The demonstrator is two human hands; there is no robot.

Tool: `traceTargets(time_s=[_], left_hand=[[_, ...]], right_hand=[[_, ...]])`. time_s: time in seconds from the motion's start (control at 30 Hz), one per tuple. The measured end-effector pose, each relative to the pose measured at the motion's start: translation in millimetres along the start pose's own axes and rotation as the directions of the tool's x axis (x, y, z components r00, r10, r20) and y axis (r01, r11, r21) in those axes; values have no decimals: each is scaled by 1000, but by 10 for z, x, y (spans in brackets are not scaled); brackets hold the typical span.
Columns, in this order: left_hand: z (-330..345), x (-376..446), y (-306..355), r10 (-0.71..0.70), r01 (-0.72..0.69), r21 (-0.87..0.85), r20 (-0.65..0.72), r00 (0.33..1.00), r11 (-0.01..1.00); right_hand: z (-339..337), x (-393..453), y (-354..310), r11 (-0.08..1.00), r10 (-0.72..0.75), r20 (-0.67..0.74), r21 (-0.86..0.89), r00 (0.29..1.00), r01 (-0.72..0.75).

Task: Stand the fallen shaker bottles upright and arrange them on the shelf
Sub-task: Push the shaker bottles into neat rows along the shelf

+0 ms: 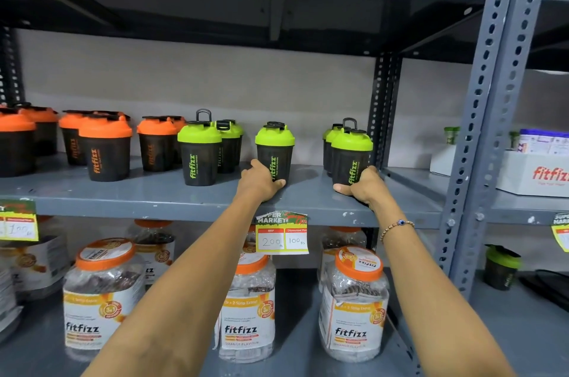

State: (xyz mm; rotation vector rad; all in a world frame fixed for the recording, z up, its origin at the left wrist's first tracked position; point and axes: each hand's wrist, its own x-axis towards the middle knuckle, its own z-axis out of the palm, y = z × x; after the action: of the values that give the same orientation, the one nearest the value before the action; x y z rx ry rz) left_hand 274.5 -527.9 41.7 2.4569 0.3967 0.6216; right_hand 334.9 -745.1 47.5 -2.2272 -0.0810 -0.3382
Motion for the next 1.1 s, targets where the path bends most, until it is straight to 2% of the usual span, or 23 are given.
traceTargets(time_s=[0.07,0.13,0.2,0.23,0.33,0.43,0.5,0.57,0.63,0.7,0.8,0.87,0.97,1.1], left_hand=[[-30,-28,6,5,-5,11,5,1000,1000],[-79,-73,-22,16,-16,54,-3,1000,998],[-163,-118,-133,40,-35,66,-71,997,997],[-232,-136,-224,60,-54,48,-140,988,997],[-554,-196,-609,133,-177,-80,-385,913,981],[-1004,-246,-1070,113,-242,-142,-593,797,960],[-1284,-226,-1416,33,-125,-78,-705,708,989],[-1519,-198,-1739,-55,56,-24,-746,664,998],[-1710,-160,-1992,-77,115,0,-741,667,993],[-1854,-79,-2183,-101,128,-9,-670,736,992],[-1960,58,-2354,-205,175,-110,-416,886,978],[-1972,121,-2393,-240,204,-158,-258,936,966],[-1973,217,-2387,-251,214,-201,-180,951,956],[-1965,295,-2396,-260,226,-185,-190,947,956]], right_hand=[[-60,-109,9,998,5,-36,63,999,-2],[-70,-301,2,997,-40,-167,51,985,49],[-6,-588,-111,989,-136,-285,10,949,145],[62,-731,-212,979,-191,-299,12,935,204],[403,-1039,-610,940,-319,-187,62,929,335],[861,-1224,-1048,907,-386,-67,157,920,392],[1158,-1287,-1300,910,-368,-9,203,930,363],[1434,-1278,-1524,920,-358,38,183,933,346],[1643,-1248,-1722,934,-349,74,109,934,340],[1793,-1224,-1882,952,-307,88,37,948,305],[1979,-1179,-2039,975,-221,87,-10,971,223],[2072,-1157,-2096,985,-169,70,-33,983,172],[2129,-1166,-2155,986,-146,52,-76,988,150],[2107,-1141,-2129,991,-116,16,-70,993,117]])
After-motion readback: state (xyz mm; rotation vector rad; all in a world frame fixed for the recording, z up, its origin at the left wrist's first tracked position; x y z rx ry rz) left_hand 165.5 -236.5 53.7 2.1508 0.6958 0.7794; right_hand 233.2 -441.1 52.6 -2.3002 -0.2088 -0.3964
